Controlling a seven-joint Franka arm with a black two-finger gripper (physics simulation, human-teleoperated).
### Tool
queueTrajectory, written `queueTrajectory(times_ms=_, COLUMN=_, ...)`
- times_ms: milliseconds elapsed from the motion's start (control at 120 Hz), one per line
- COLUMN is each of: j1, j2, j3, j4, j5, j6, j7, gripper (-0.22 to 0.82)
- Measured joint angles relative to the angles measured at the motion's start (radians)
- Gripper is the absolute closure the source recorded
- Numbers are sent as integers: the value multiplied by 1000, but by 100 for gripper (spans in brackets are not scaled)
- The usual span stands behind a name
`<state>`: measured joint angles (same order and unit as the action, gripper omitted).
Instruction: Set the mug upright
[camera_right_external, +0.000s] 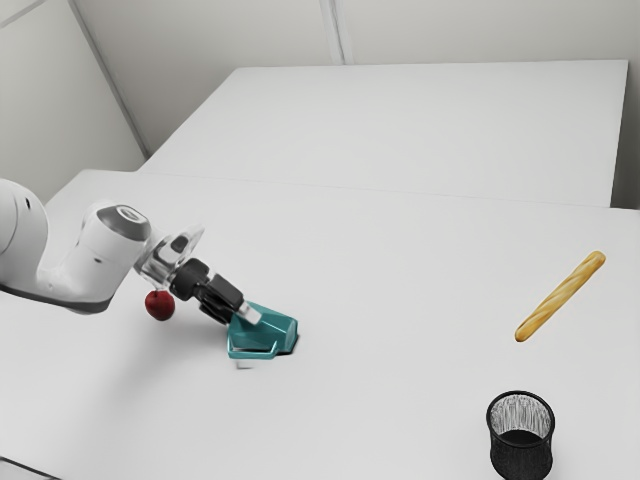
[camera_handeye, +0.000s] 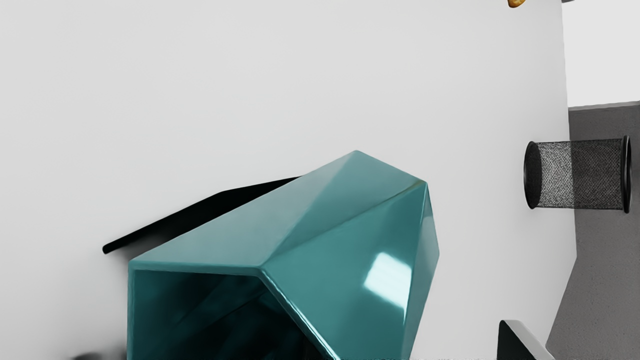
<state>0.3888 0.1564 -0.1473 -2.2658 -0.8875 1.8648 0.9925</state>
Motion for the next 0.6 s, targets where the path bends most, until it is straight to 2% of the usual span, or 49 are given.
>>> queueTrajectory(times_ms=167, j1=-1, j2=-2, j3=-1, j4=3, j5=0, j6=-10, j7=23, gripper=55)
queueTrajectory(times_ms=275, j1=-3, j2=-5, j3=-3, j4=5, j5=0, j6=-13, j7=35, gripper=66)
queueTrajectory(times_ms=400, j1=-2, j2=-7, j3=-10, j4=8, j5=1, j6=-14, j7=47, gripper=72)
queueTrajectory(times_ms=600, j1=-1, j2=-11, j3=-18, j4=13, j5=2, j6=-14, j7=62, gripper=74)
